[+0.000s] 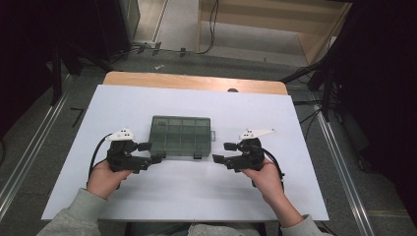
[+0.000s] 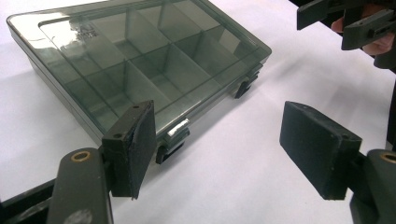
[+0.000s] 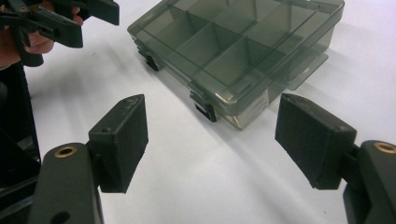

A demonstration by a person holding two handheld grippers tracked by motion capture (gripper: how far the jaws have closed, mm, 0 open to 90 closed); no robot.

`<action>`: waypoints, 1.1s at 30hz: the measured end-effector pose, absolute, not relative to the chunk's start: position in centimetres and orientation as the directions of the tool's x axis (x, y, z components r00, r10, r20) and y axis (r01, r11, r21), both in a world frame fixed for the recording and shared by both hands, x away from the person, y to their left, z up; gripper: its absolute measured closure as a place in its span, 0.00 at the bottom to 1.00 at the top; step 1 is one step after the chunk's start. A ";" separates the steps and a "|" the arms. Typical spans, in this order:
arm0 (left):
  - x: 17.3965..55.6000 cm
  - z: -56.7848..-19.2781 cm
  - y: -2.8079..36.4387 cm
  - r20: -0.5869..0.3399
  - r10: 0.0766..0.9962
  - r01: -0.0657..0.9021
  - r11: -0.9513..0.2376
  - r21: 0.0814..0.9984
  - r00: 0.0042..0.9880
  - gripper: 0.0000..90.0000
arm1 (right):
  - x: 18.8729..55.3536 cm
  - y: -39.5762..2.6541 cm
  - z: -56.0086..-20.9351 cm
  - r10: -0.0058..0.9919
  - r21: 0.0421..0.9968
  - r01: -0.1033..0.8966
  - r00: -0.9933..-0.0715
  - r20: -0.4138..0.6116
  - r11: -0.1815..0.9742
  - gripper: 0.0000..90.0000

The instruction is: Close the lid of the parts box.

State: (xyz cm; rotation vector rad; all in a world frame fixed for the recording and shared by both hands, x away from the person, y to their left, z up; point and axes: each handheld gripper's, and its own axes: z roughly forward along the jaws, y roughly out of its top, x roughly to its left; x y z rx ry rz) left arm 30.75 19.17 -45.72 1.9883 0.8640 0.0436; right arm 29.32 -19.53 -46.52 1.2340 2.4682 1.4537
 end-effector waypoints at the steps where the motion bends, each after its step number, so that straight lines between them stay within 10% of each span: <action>1: 30.7 -45.8 19.2 -0.303 0.587 0.555 -0.313 0.771 0.751 0.30 | 29.2 -19.6 -46.6 0.639 0.747 0.616 -0.685 0.350 0.251 0.26; 33: 29.0 -47.0 19.8 -0.291 0.593 0.554 -0.324 0.767 0.751 0.30 | 25.7 -22.6 -48.8 0.655 0.758 0.594 -0.691 0.307 0.271 0.26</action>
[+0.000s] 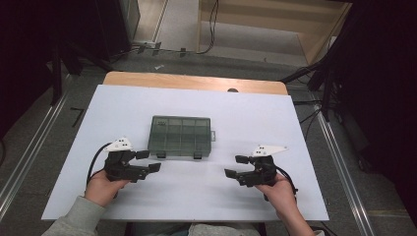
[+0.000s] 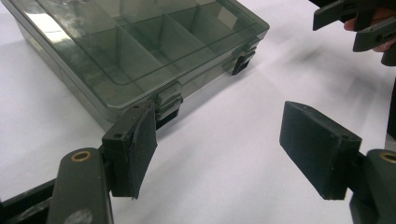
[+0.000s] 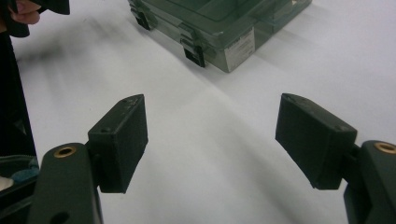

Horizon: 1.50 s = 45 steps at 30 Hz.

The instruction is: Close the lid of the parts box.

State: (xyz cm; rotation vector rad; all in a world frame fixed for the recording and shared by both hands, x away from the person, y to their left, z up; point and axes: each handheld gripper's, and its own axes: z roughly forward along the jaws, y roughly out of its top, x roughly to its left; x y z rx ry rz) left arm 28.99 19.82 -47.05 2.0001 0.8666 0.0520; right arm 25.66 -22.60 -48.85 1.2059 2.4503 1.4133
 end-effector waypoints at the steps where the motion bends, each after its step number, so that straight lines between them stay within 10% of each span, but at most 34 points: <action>1: 29.0 -47.0 19.9 -0.290 0.592 0.553 -0.328 0.766 0.752 0.30 | 25.6 -22.7 -48.9 0.657 0.758 0.593 -0.690 0.305 0.271 0.26; 45: 27.9 -47.6 22.7 -0.281 0.640 0.577 -0.316 0.753 0.716 0.30 | 23.3 -28.2 -50.2 0.756 0.752 0.628 -0.587 0.289 0.200 0.26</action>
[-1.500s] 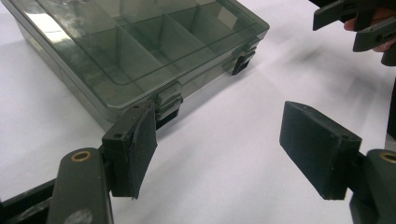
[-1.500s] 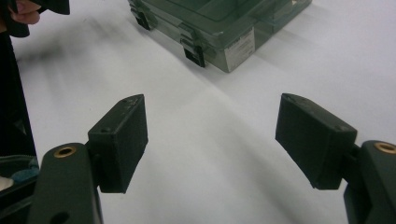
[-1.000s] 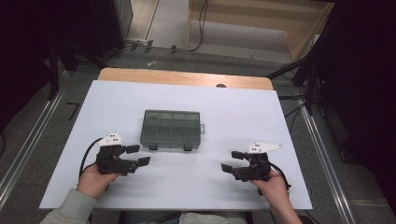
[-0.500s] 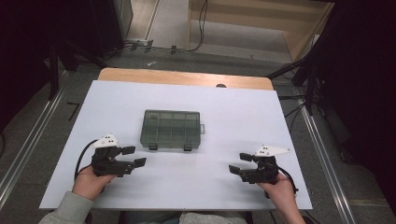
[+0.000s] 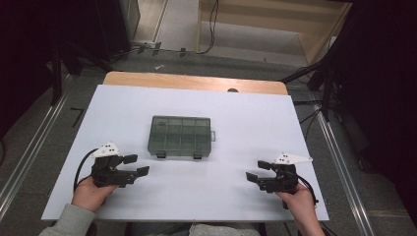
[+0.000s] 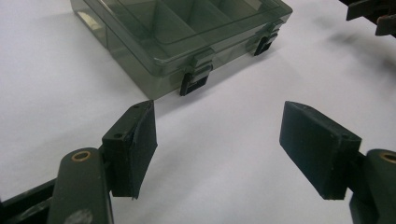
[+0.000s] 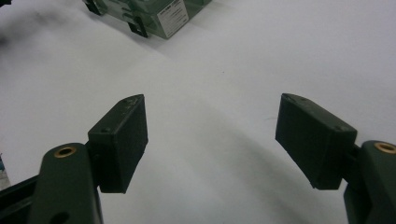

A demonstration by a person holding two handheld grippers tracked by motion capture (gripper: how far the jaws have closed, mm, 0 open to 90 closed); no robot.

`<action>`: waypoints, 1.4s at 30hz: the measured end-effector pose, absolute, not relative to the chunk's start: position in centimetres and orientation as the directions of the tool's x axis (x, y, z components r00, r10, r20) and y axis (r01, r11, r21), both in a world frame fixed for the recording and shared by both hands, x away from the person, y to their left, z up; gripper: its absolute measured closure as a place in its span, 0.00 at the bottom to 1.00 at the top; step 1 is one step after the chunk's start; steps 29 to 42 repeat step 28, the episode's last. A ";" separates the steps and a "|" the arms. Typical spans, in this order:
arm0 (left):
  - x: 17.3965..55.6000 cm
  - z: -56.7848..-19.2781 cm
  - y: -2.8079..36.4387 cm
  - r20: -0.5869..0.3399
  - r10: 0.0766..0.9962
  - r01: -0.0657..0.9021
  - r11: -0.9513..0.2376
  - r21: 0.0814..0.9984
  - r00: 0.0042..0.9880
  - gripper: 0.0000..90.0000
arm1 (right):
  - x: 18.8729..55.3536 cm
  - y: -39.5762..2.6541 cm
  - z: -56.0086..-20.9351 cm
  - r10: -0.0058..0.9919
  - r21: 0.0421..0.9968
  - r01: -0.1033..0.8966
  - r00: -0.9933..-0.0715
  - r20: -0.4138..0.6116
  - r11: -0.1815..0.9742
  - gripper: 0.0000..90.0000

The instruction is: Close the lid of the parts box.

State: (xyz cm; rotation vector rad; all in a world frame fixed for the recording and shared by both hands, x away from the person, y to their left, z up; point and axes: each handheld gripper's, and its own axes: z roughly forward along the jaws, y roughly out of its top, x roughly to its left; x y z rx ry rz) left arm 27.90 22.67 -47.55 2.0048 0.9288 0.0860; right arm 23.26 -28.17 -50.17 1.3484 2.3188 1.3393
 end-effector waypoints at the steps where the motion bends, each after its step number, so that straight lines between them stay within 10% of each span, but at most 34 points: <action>1: 28.0 -47.6 22.6 -0.275 0.638 0.575 -0.323 0.752 0.719 0.30 | 23.4 -28.2 -50.2 0.756 0.751 0.629 -0.587 0.290 0.201 0.26; 42: 28.4 -47.9 22.3 -0.270 0.632 0.576 -0.344 0.742 0.726 0.30 | 23.7 -27.8 -50.4 0.755 0.734 0.642 -0.589 0.288 0.221 0.26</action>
